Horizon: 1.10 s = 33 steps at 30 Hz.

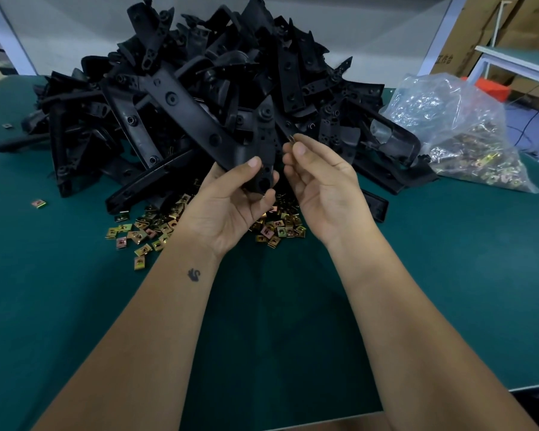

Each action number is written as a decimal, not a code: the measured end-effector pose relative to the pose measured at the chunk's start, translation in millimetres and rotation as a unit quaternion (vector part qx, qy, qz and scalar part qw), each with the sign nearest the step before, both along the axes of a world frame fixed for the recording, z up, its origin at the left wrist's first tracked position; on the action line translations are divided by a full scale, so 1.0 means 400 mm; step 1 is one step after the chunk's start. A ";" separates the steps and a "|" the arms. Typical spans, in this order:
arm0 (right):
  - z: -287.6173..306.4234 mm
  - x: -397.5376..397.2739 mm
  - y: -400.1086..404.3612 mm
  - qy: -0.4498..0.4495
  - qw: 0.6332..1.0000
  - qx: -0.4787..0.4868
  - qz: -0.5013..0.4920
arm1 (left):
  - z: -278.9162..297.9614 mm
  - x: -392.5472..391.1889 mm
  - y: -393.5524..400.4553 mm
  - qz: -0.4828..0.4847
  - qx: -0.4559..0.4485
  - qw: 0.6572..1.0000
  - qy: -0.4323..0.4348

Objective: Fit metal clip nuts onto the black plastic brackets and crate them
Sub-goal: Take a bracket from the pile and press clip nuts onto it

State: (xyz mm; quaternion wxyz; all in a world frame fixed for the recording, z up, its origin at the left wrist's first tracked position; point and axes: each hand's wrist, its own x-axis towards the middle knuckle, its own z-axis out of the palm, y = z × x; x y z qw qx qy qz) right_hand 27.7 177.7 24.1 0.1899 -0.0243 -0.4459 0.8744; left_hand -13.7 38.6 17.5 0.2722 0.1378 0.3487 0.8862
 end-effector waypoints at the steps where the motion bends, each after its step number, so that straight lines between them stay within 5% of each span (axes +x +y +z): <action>1: -0.001 0.000 0.000 0.003 1.000 -0.004 0.005 | 0.000 0.001 0.002 0.001 -0.005 1.000 0.001; 33: 0.008 0.012 -0.030 -0.028 0.991 0.131 -0.028 | -0.011 0.008 0.011 0.036 -0.157 0.979 0.125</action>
